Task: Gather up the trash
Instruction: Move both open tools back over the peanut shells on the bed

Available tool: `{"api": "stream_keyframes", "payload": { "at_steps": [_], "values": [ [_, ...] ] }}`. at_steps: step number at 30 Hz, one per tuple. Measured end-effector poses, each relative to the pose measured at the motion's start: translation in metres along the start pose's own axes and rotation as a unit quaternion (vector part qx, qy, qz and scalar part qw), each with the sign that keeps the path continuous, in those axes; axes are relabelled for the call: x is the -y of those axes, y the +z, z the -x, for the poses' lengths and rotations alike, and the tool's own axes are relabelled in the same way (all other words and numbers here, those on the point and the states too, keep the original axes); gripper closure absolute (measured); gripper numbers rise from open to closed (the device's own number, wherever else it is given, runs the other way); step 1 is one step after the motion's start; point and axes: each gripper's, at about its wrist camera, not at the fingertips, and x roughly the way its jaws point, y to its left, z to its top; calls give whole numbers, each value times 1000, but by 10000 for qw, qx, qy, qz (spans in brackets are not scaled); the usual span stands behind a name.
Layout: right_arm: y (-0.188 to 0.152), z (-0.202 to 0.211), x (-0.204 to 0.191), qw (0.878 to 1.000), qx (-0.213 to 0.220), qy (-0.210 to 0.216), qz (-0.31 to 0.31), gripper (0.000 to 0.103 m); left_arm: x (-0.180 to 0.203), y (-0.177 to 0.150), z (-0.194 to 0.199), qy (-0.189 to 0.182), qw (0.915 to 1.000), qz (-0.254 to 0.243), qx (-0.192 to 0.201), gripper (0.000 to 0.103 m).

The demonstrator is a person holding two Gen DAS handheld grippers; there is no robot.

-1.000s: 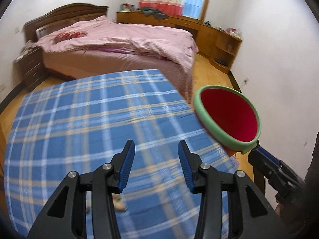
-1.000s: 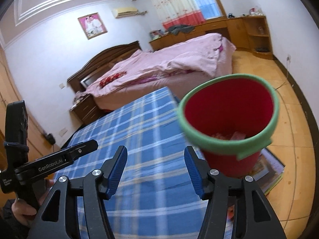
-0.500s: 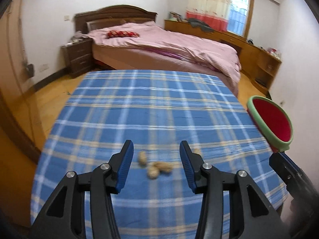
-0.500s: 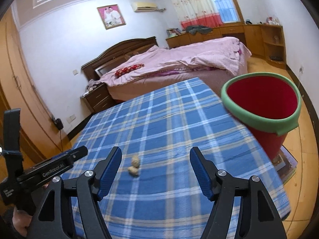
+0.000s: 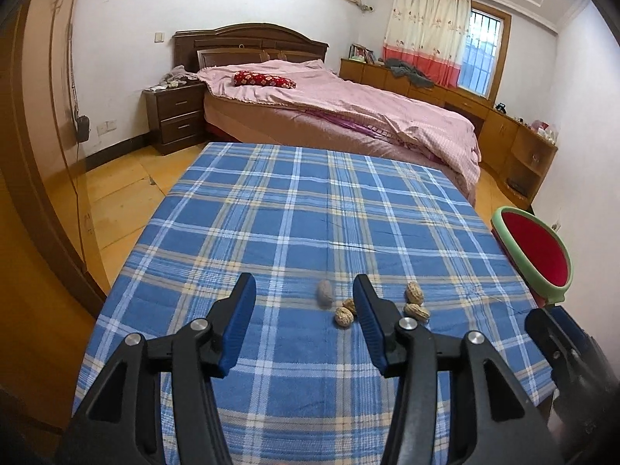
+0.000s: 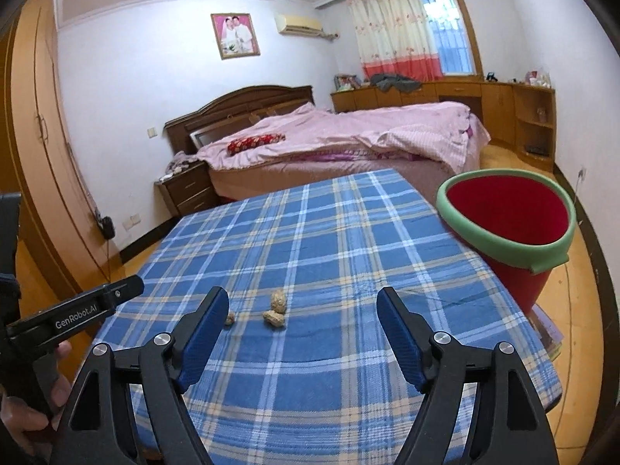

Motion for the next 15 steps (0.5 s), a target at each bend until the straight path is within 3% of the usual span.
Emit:
{"api": "stream_keyframes", "payload": {
  "at_steps": [15],
  "values": [
    [-6,4,13,9990,184,-405,-103,22,18,-13,-13,-289,9992,-244,-93,51]
  ]
}}
